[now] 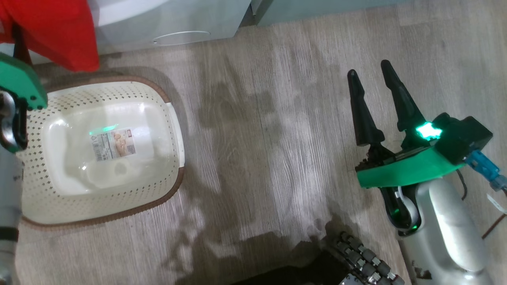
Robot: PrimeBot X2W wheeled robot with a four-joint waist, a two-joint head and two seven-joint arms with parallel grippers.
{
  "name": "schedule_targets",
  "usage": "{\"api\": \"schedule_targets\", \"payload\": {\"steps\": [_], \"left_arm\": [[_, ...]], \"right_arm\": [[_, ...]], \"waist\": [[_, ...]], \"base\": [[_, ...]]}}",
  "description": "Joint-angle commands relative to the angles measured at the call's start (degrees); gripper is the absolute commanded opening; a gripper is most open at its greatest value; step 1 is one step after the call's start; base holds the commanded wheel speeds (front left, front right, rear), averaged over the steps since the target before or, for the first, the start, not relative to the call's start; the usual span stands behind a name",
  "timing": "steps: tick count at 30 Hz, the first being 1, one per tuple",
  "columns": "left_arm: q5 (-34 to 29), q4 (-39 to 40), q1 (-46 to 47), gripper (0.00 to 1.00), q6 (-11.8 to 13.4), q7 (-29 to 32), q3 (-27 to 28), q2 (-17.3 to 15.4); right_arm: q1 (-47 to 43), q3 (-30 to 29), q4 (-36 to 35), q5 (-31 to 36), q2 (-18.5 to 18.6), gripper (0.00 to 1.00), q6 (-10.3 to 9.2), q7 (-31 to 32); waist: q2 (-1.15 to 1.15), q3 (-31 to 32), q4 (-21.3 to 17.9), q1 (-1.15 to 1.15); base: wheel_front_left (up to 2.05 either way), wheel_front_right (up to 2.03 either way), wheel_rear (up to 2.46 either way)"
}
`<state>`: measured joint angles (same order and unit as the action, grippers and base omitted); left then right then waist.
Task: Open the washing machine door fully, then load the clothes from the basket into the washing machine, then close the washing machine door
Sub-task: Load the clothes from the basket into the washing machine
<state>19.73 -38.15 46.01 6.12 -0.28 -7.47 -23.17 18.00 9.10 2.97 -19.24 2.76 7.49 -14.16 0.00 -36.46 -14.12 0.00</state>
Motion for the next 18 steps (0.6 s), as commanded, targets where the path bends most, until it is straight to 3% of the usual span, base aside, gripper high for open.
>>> {"api": "schedule_targets", "payload": {"steps": [1,10,11,12,18], "left_arm": [[-0.6,0.7,1.7,1.0,-0.2,0.4,1.2,-3.2],[-0.2,-5.5,7.0,1.0,-0.9,2.4,0.4,-3.9],[-0.4,-6.1,7.3,0.67,-0.9,2.5,0.3,-4.1],[-0.4,-6.7,7.6,0.02,-0.9,2.6,0.2,-4.2],[-0.2,-8.6,8.0,0.0,-1.4,1.4,-0.2,-4.2]], "right_arm": [[-0.1,1.3,-1.5,-0.3,0.1,1.0,0.0,-0.5],[0.7,2.6,-0.6,-2.1,0.1,1.0,0.0,-0.7],[0.7,2.6,-0.6,-2.3,0.1,1.0,0.0,-0.7],[0.7,2.7,-0.5,-2.4,0.1,1.0,0.0,-0.8],[0.6,2.4,-0.2,-2.9,0.1,1.0,0.0,-0.8]], "waist": [[0.0,-0.1,-0.1,0.0],[0.0,-0.6,-1.7,0.0],[0.0,-0.6,-1.8,0.0],[0.0,-0.5,-2.0,0.0],[0.0,-0.3,-2.1,0.0]], "base": [[0.0,0.0,0.0],[0.0,0.0,0.0],[0.0,0.0,0.0],[0.0,0.0,0.0],[0.0,0.0,0.0]]}}
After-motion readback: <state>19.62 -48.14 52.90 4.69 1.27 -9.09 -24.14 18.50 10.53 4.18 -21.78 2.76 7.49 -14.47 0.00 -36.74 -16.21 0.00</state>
